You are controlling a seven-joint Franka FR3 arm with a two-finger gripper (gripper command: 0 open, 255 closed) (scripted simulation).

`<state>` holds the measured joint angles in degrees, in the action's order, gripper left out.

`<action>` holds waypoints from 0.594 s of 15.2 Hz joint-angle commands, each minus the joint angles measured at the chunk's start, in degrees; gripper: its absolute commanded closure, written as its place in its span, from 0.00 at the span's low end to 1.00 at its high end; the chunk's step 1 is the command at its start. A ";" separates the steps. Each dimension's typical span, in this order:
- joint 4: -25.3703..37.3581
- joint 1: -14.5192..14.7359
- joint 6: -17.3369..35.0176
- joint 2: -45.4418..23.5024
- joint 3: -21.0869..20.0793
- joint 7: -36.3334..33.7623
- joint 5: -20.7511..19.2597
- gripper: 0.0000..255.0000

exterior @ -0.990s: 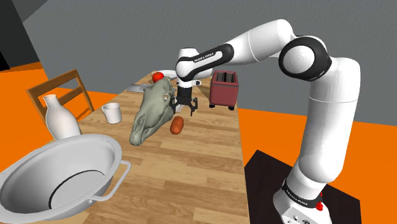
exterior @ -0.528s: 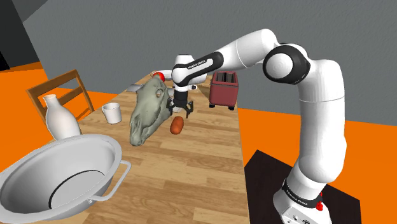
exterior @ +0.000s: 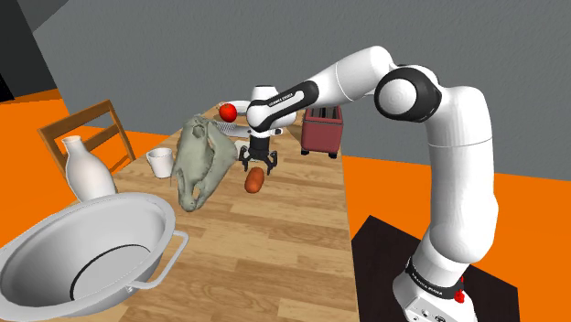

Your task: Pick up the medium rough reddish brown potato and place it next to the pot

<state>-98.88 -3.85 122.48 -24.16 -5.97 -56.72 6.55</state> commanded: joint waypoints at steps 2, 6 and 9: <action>0.01 0.00 0.03 -0.02 0.00 0.00 0.00 0.00; -0.01 0.00 0.03 -0.01 0.00 0.01 0.00 1.00; 0.00 -0.01 0.01 0.00 0.00 0.01 0.00 1.00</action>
<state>-98.87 -3.86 122.50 -24.14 -5.96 -56.70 6.55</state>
